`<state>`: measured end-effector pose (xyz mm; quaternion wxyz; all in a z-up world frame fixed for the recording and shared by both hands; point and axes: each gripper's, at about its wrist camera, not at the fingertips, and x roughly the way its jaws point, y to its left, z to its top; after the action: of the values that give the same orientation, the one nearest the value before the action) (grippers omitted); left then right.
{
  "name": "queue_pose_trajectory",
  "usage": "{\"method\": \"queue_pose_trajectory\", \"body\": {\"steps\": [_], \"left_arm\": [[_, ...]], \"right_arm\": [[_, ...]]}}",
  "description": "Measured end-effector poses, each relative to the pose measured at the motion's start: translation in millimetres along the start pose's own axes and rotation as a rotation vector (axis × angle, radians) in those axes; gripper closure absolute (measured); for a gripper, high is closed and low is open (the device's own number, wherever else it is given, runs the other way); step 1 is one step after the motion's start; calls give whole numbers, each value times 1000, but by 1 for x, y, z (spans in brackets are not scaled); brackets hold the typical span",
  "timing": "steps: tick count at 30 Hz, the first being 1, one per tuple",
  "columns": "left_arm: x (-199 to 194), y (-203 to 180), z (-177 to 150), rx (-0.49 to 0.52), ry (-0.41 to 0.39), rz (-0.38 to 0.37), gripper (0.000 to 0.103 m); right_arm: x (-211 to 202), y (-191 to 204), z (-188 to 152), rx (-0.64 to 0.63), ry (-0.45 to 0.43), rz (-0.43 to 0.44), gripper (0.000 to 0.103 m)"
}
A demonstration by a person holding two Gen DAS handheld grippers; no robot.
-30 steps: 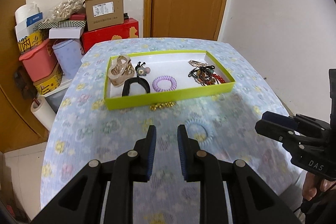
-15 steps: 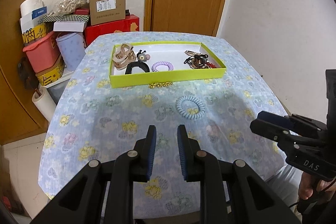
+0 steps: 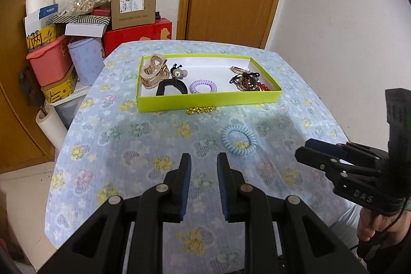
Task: Organize jewelry
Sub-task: 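Grasp the light blue coil hair tie with the right tool, then grasp the gold chain with the left tool while the right tool lifts the blue coil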
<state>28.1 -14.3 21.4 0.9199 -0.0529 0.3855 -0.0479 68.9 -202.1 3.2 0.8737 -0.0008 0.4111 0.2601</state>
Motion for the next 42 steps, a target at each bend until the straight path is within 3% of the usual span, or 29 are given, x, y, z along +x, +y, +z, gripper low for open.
{"method": "queue_pose_trajectory", "body": {"steps": [14,19,23,28,38,42], "left_arm": [[23,15,11,-24,25,-2,81],[31,23,15,-41,32,1,81],[41,24,21,-44,41,-3,81],[59,22,32,-38,53,-23,66],[118,10,48,-30,125,-39,63],[129,3,52,-25,119,-27,53]], "right_arm": [[72,3,26,-73,92,-12,78],[85,10,26,-129,101,-44,92],[84,11,25,-147,93,-58,93],[77,-1,24,-118,85,-66,93],[60,-38,22,-43,72,-58,93],[59,-47,22,-24,72,-52,93]]}}
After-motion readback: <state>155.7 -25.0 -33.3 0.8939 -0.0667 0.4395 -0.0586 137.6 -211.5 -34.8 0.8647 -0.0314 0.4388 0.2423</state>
